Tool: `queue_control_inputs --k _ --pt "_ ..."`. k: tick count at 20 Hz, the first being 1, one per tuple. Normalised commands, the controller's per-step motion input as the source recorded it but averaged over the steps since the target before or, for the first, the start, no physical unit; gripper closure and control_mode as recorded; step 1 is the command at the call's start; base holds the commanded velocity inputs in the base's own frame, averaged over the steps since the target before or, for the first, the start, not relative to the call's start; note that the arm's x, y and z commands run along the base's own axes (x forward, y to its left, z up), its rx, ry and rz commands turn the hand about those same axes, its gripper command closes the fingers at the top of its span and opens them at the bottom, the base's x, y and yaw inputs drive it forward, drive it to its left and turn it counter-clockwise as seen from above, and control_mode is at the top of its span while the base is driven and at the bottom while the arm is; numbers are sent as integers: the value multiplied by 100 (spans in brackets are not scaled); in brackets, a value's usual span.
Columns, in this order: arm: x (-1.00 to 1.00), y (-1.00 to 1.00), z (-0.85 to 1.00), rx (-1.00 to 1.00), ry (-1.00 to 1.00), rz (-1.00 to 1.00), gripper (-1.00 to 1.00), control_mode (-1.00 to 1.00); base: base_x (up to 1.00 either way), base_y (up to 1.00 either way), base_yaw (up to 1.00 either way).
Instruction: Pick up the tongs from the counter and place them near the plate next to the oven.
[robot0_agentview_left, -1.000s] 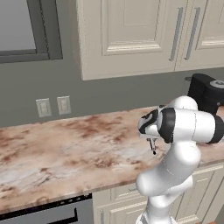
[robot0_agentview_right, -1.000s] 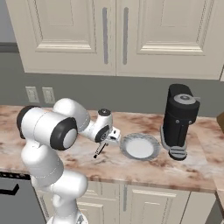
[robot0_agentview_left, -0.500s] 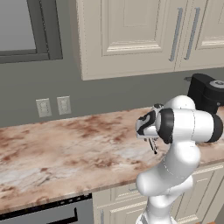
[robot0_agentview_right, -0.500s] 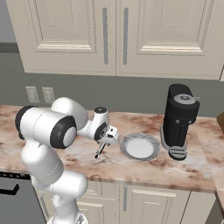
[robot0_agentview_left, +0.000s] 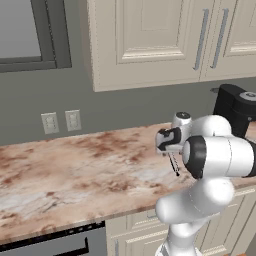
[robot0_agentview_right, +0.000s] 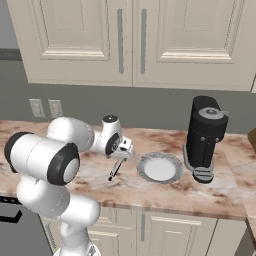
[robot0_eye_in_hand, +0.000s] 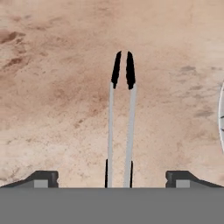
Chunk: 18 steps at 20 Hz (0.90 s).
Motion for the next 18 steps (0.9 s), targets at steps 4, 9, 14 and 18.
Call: queue_control_inputs --k 4,9,14,18 --pt "-18 0 48 -2 -2 0 -100 -100 0 0 0" --pt "-33 2 40 -1 -6 0 -100 -100 0 0 0" --pt "-46 26 32 -4 -15 2 -100 -100 0 0 0" --pt "-48 39 30 -7 -20 3 -100 -100 0 0 0"
